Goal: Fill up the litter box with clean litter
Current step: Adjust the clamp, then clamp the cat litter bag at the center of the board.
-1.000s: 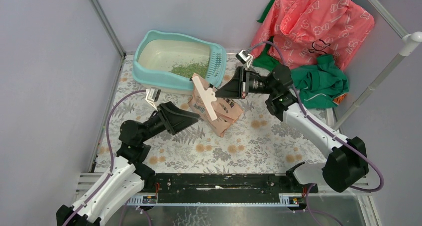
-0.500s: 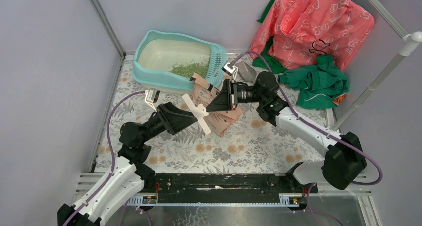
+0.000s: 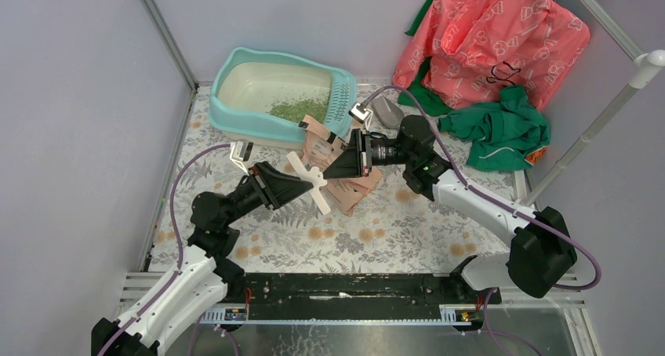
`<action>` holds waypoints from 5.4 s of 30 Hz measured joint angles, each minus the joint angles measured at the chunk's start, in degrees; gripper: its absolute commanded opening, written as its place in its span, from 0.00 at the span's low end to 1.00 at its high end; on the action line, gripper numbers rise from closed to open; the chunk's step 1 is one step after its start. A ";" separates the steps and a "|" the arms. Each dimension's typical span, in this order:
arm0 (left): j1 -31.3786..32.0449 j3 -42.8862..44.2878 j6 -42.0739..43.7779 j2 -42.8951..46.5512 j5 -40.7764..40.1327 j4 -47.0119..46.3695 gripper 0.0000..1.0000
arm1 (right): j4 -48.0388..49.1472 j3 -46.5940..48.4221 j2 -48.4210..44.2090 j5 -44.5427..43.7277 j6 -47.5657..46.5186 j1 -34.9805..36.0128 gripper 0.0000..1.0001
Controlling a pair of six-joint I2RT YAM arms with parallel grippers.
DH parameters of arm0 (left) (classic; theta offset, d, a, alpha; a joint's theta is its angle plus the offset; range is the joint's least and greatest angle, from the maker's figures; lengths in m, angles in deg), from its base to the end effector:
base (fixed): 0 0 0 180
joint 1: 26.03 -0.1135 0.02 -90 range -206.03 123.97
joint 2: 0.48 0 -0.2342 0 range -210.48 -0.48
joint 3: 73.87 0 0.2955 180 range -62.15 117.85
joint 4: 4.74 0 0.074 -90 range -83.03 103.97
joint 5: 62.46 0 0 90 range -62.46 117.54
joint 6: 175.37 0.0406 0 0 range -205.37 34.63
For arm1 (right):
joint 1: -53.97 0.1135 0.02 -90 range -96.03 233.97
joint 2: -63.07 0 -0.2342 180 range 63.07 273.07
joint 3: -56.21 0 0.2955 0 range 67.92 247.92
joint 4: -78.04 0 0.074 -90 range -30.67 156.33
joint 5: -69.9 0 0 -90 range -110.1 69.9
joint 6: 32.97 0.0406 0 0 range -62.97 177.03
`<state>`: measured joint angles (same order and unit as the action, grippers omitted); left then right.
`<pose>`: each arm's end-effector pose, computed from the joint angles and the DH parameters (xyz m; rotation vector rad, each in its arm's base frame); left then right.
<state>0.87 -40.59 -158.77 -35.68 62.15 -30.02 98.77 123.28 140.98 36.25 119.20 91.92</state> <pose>0.1881 -0.1213 0.2812 0.0544 1.4770 -1.8264 0.2601 0.2457 0.3035 -0.6550 1.7622 1.9912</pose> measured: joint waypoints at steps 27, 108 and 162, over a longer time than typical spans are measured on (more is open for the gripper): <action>-0.24 2.19 -3.17 -5.84 3.37 2.49 0.00 | -25.70 2.38 -6.32 -6.45 -17.49 -3.69 0.73; -0.33 -0.07 -11.87 -27.87 15.76 -17.11 0.57 | -6.40 -14.16 -8.26 -5.07 -0.26 -3.06 0.00; -8.70 9.33 25.40 -20.48 4.94 44.22 0.58 | -88.67 73.33 38.38 -40.63 -77.15 -3.13 0.00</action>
<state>-7.83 -31.26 -133.38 -56.16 67.09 14.19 10.10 196.61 179.36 -4.38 42.04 88.80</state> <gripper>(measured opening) 0.579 0.038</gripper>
